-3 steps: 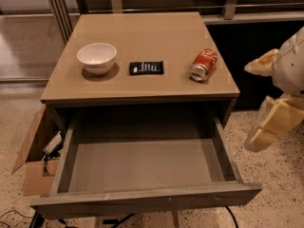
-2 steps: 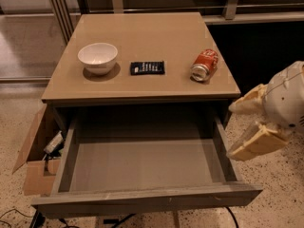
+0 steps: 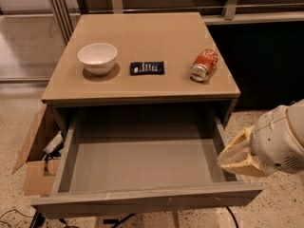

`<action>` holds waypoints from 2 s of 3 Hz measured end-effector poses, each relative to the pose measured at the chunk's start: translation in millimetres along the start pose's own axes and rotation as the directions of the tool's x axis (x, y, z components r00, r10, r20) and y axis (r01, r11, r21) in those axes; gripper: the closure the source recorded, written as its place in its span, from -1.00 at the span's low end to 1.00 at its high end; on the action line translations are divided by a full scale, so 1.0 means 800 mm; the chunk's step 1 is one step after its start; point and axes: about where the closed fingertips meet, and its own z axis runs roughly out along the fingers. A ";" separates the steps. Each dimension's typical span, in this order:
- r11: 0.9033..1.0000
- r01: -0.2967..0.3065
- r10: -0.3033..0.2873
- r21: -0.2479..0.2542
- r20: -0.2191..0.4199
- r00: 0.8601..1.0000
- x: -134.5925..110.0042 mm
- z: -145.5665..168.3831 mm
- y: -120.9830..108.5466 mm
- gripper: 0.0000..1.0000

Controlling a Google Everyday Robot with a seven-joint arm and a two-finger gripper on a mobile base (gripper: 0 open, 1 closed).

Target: Close top drawer

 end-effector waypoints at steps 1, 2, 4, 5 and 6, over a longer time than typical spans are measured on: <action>1.000 0.000 0.000 0.000 0.000 1.000 0.000 0.000 0.000 1.00; 0.999 -0.042 0.042 -0.023 0.003 0.999 0.009 0.018 0.003 1.00; 0.963 -0.226 0.218 -0.145 -0.067 0.974 0.072 0.138 0.043 1.00; 0.953 -0.258 0.251 -0.159 -0.066 0.966 0.086 0.161 0.055 1.00; 0.942 -0.280 0.272 -0.186 -0.068 0.960 0.095 0.191 0.071 1.00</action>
Offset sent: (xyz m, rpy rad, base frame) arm -0.0034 0.0017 -0.0385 0.0382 0.0898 -0.0658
